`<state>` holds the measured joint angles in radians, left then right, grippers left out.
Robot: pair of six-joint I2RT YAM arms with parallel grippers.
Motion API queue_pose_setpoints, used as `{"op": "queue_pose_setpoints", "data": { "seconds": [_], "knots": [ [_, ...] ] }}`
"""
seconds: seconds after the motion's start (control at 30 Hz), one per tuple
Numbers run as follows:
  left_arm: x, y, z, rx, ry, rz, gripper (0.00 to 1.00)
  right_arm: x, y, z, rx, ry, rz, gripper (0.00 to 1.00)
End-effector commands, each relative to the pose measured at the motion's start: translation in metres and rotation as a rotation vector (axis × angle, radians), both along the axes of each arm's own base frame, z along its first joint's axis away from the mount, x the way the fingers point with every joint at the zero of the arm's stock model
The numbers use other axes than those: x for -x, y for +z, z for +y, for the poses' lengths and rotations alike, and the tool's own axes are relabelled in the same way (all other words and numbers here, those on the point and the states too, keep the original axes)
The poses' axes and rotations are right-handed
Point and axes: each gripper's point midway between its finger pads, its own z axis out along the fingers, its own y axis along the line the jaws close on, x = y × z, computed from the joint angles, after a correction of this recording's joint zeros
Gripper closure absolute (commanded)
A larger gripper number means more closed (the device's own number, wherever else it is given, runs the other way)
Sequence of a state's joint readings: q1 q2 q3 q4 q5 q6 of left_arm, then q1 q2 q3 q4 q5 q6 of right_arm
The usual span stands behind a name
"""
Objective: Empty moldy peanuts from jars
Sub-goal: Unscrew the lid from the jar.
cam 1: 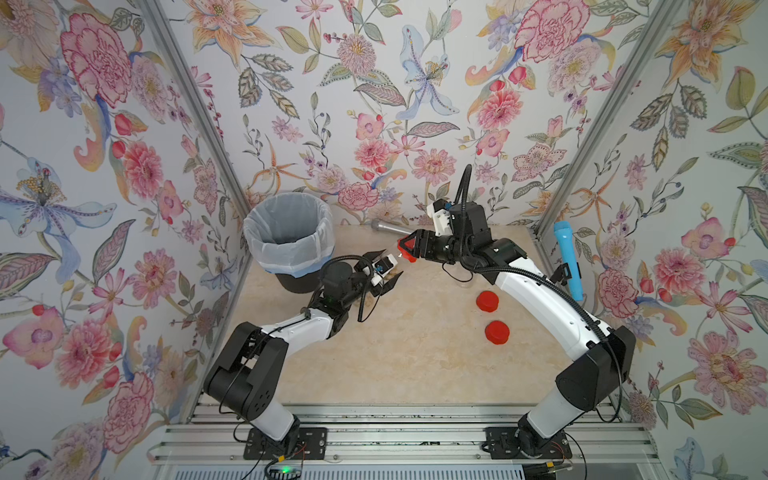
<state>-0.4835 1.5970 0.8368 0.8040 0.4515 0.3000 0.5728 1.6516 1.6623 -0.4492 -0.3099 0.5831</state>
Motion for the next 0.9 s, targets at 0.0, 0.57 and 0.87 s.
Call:
{"op": "queue_pose_setpoints", "data": {
  "seconds": [0.0, 0.57, 0.87],
  "knots": [
    [0.000, 0.024, 0.000, 0.017, 0.007, -0.061, 0.64, 0.002, -0.015, 0.006, 0.017, 0.038, 0.021, 0.40],
    [0.022, 0.003, -0.018, -0.024, -0.197, 0.048, 0.69, 0.047, 0.046, 0.003, -0.109, 0.538, -0.217, 0.43],
    [0.018, 0.005, -0.012, -0.031, -0.212, 0.062, 0.71, 0.070, 0.026, -0.005, -0.016, 0.678, -0.260, 0.43]
  ]
}}
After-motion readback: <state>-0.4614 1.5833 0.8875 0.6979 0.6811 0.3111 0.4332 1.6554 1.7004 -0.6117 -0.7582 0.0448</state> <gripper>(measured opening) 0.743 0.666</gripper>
